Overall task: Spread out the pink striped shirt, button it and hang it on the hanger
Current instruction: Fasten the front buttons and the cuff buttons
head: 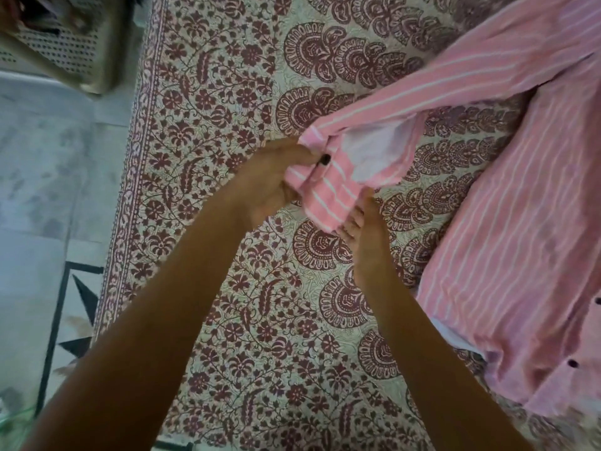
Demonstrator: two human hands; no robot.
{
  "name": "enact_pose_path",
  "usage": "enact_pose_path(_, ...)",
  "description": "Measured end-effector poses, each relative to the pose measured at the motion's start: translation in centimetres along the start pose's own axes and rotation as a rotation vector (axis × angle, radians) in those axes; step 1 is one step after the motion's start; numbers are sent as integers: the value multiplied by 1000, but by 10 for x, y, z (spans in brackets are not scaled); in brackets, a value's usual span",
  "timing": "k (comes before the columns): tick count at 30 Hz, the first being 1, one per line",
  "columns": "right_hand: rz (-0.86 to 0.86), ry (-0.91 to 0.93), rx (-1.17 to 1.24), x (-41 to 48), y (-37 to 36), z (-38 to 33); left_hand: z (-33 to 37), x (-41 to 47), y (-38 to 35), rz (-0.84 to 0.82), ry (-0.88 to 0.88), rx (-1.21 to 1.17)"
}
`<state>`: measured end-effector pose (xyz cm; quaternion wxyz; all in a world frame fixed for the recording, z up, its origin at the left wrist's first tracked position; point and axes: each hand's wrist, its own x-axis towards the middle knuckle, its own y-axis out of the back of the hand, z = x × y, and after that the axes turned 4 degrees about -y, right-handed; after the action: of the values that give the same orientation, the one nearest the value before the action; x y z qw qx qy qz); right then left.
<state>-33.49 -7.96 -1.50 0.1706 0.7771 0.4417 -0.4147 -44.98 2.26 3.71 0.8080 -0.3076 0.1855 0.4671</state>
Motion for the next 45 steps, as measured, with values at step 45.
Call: enact_pose_path(45, 383, 485, -387, 5, 16, 49, -113, 3, -10, 210, -493, 900)
